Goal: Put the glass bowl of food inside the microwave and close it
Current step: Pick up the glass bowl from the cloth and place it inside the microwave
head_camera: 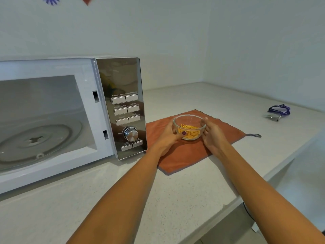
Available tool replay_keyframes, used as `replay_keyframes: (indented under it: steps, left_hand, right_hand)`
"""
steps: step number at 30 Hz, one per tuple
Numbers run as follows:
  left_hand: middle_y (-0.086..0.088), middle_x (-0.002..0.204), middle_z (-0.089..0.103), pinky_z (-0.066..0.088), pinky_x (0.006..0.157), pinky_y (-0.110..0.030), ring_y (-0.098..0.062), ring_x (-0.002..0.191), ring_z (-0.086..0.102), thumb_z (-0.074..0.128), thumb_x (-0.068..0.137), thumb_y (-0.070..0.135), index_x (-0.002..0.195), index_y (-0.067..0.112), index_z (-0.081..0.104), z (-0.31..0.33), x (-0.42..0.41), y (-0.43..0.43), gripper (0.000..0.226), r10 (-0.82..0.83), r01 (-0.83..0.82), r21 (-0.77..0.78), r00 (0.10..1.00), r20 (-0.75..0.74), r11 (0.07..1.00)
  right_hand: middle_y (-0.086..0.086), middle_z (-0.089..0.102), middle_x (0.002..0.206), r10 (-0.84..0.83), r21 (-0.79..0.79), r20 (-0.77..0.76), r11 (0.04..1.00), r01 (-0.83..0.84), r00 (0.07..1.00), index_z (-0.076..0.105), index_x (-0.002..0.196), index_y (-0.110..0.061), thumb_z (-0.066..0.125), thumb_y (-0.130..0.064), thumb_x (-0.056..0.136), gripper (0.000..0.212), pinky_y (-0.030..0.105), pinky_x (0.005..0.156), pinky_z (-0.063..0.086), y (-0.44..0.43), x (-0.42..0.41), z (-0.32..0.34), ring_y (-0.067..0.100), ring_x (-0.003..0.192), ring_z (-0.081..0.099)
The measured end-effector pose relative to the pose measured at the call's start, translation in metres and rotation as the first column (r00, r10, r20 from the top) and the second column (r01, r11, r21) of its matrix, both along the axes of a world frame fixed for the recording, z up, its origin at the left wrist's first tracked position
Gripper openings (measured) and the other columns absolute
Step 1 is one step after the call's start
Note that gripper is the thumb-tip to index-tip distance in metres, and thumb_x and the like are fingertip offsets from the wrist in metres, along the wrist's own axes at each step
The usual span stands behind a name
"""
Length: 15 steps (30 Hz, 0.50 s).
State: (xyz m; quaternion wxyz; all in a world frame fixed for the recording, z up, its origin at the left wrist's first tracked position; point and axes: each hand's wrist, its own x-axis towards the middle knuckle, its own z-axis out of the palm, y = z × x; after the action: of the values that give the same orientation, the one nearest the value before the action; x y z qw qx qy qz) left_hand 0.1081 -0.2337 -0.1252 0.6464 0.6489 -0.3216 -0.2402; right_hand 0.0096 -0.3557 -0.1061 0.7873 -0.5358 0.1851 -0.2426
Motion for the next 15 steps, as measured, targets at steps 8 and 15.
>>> replay_keyframes:
  steps: [8, 15]
  left_hand:
    - [-0.008, 0.145, 0.044, 0.044, 0.103, -0.031, -0.02, 0.13, 0.046, 0.064, 0.087, 0.009, 0.146, 0.013, 0.025, 0.006, -0.015, 0.013, 0.071, 0.017, -0.018, 0.043, 1.0, 0.018, 0.999]
    - [-0.006, 0.149, 0.04, 0.041, 0.109, -0.043, -0.022, 0.136, 0.041, 0.067, 0.084, 0.011, 0.15, 0.021, 0.021, 0.011, -0.039, 0.033, 0.081, 0.058, -0.063, 0.079, 0.996, 0.07, 0.995]
  right_hand:
    - [-0.004, 0.062, 0.093, -0.032, -0.022, 0.003, 0.999, 0.032, 0.999, 0.05, 0.118, -0.01, 0.036, -0.017, 0.104, 0.021, 0.023, 0.076, 0.052, 0.012, -0.012, 0.003, 0.005, 0.083, 0.062]
    - [0.004, 0.06, 0.122, -0.19, -0.175, -0.019, 0.967, 0.183, 0.982, 0.05, 0.135, -0.015, 0.048, -0.021, 0.1, 0.036, 0.029, 0.085, 0.053, 0.034, -0.03, -0.002, 0.019, 0.104, 0.063]
